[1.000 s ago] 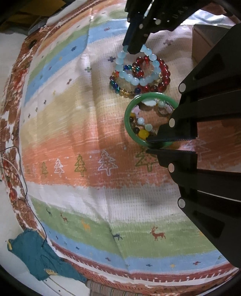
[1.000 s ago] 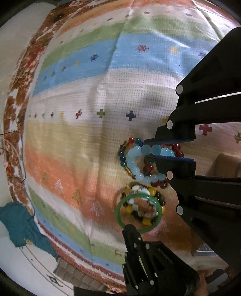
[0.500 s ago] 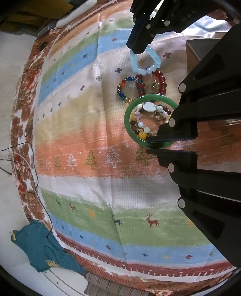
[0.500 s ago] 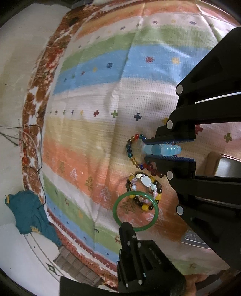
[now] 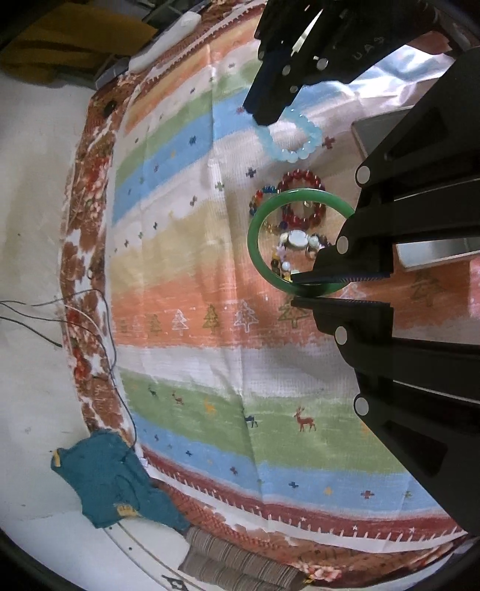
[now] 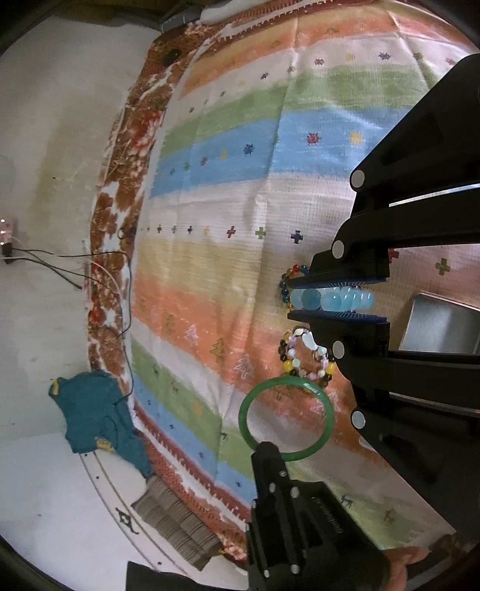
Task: Organize jewelry
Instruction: 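Carry both bracelets over the silver tin and open both grippers to drop them, then move both grippers back toward the remaining bracelets, then grasp pink-white crystal bracelet with left gripper while right gripper grasps multicolour bead bracelet, then carry both bracelets over the silver tin and open both grippers to release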
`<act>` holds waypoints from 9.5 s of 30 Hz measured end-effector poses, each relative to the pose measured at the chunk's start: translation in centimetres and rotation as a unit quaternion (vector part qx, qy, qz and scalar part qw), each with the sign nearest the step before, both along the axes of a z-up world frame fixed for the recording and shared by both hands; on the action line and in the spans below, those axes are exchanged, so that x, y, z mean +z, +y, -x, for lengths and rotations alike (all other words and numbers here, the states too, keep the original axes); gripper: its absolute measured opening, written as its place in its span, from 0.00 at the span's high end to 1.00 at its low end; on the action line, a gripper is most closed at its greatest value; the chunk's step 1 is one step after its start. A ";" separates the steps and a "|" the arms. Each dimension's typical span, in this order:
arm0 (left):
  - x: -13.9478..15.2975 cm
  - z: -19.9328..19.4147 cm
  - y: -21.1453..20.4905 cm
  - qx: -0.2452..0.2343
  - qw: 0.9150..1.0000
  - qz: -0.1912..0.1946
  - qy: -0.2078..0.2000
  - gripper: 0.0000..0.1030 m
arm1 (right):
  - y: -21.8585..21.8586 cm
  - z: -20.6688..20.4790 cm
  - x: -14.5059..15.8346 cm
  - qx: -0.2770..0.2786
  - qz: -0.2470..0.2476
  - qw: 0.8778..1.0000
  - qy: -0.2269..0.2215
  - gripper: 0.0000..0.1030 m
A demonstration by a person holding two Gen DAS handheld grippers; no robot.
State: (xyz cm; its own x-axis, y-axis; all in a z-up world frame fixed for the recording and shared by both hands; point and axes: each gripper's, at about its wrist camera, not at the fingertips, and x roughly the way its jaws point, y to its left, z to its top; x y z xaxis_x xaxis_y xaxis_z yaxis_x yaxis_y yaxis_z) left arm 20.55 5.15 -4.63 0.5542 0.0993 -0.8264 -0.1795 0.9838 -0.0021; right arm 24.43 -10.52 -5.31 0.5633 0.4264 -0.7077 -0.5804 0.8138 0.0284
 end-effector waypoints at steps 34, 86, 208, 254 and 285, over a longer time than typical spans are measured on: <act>2.7 7.1 -2.6 -0.008 0.999 0.000 -0.041 0.93 | -2.7 7.5 2.8 0.016 -0.042 0.998 -0.037 0.88; 0.9 7.4 -1.6 0.008 1.000 0.014 0.001 0.45 | -3.9 4.2 0.2 -0.041 -0.009 0.998 0.039 0.37; -5.8 -5.8 -0.4 -0.062 0.995 0.035 0.065 0.89 | 0.7 -8.4 -6.8 -0.027 0.052 0.995 0.076 0.90; 3.6 4.5 -3.4 -0.071 0.995 0.047 -0.050 0.89 | -3.2 2.8 2.6 0.025 -0.043 0.999 -0.022 0.90; 3.8 8.8 -4.8 -0.082 0.994 0.060 -0.051 0.89 | -3.6 8.2 2.3 0.064 -0.045 0.997 0.000 0.90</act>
State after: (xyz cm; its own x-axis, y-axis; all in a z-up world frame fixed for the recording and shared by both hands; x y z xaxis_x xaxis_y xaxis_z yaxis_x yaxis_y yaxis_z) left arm 11.76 0.36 -0.78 0.6367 -0.0949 -0.7652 -0.0093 0.9914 -0.1306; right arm 16.25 -14.10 -3.01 0.4998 0.5563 -0.6638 -0.6795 0.7271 0.0978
